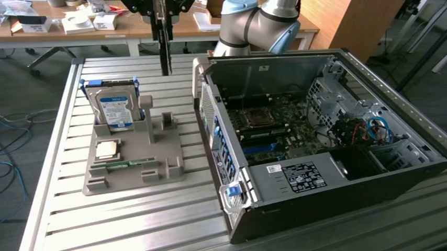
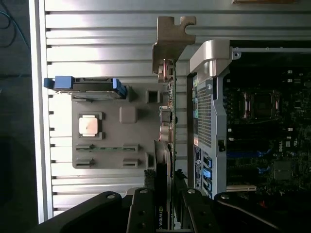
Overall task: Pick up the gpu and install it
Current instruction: 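Pick up the gpu and move the gpu toward the slot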
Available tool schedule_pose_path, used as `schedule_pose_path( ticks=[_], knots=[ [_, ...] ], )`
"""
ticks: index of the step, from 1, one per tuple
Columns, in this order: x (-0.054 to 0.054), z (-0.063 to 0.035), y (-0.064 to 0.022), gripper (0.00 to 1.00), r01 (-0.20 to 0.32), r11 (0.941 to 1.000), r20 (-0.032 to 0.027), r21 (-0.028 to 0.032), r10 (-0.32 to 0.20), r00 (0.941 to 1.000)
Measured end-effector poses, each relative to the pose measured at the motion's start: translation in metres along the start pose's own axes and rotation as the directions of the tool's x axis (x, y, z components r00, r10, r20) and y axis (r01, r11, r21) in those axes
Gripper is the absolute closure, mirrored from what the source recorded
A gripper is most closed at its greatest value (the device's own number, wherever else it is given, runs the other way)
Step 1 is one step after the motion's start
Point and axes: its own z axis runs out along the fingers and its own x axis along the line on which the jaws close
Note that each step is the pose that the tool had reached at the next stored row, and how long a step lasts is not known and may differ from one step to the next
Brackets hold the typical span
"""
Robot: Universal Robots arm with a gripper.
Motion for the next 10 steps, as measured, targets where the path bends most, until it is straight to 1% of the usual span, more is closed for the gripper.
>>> schedule_pose_path(
  ticks=[2, 6, 8, 10],
  knots=[
    [0.000, -0.0046, 0.0002, 0.74, 0.000, 1.0000, -0.0001, 0.0001, 0.000, 1.0000],
    [0.000, -0.0051, 0.0002, 0.74, 0.000, 1.0000, -0.0001, 0.0000, 0.000, 1.0000],
    [-0.004, -0.0051, 0.0004, 0.74, 0.000, 1.0000, -0.0002, 0.0000, 0.000, 1.0000],
    [-0.011, -0.0049, 0.0007, 0.74, 0.000, 1.0000, -0.0007, 0.0001, 0.000, 1.0000]
  ],
)
